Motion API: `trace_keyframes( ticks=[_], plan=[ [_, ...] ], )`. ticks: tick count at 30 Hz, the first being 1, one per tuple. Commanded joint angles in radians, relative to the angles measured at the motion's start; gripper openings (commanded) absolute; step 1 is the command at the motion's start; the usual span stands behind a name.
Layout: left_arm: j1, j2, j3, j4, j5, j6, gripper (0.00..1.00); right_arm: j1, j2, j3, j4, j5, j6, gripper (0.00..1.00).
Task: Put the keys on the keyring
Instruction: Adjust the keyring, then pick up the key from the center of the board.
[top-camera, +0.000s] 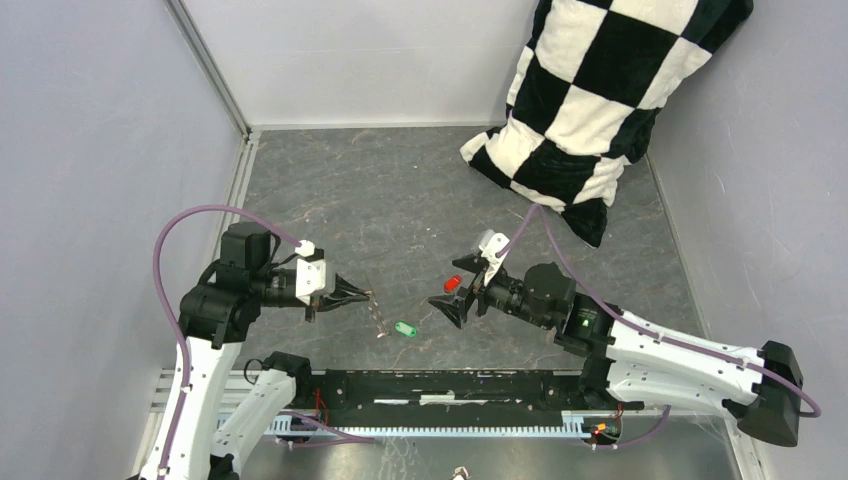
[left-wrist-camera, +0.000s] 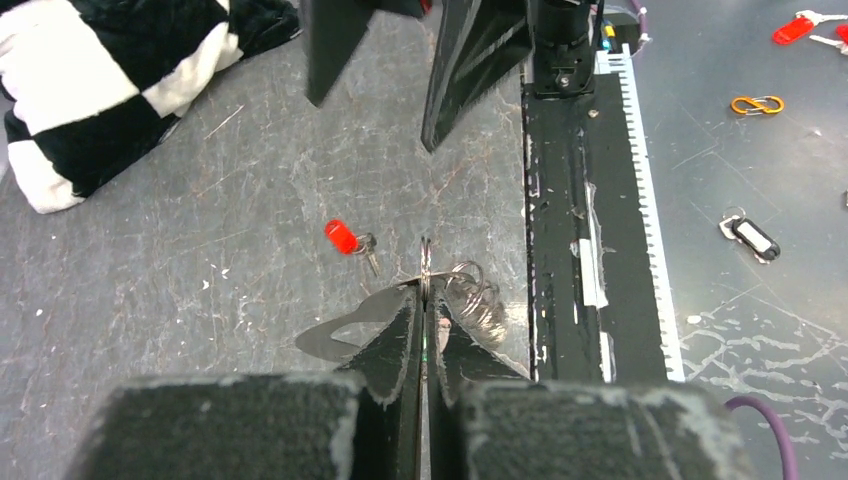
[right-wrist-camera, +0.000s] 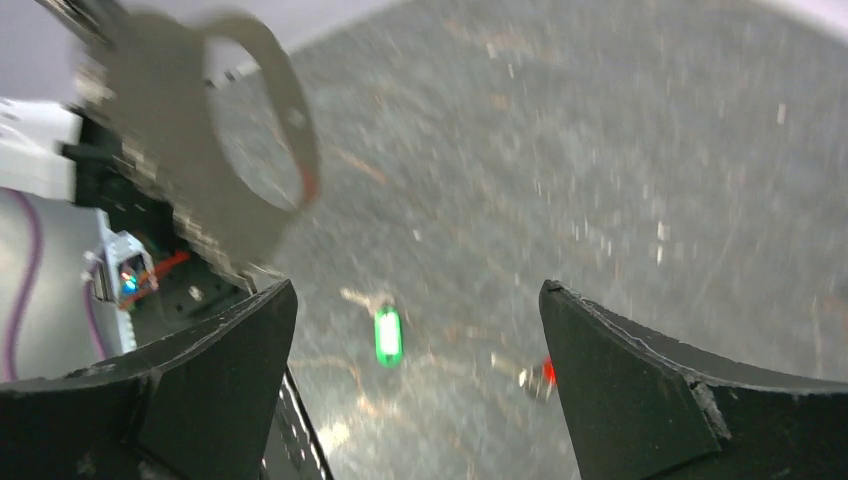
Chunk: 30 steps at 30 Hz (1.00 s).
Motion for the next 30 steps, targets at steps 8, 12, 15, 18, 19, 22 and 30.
trace_keyframes(
  ticks=[8, 12, 15, 18, 19, 22, 30],
  plan=[
    [-0.002, 0.036, 0.066, 0.073, -0.062, -0.056, 0.02, -0.003, 0.433, -0.065, 0.178, 0.007, 0.461, 0.67],
    [-0.001, 0.033, 0.094, 0.057, -0.084, -0.039, 0.02, 0.003, 0.588, 0.058, 0.169, -0.048, 0.439, 0.66],
    [-0.002, 0.038, 0.116, 0.032, -0.080, -0.006, 0.02, 0.013, 0.682, 0.120, 0.163, -0.107, 0.461, 0.67],
    [-0.001, 0.039, 0.123, 0.024, -0.072, 0.008, 0.02, 0.036, 0.732, 0.140, 0.184, -0.124, 0.464, 0.67],
    [-0.002, 0.037, 0.124, 0.023, -0.070, 0.012, 0.02, 0.041, 0.744, 0.143, 0.192, -0.131, 0.465, 0.67],
    [-0.002, 0.035, 0.137, 0.025, -0.063, 0.012, 0.02, 0.045, 0.786, 0.157, 0.206, -0.176, 0.469, 0.63],
    [-0.002, 0.042, 0.153, 0.026, -0.050, 0.018, 0.02, 0.045, 0.857, 0.186, 0.163, -0.311, 0.401, 0.51]
  ],
)
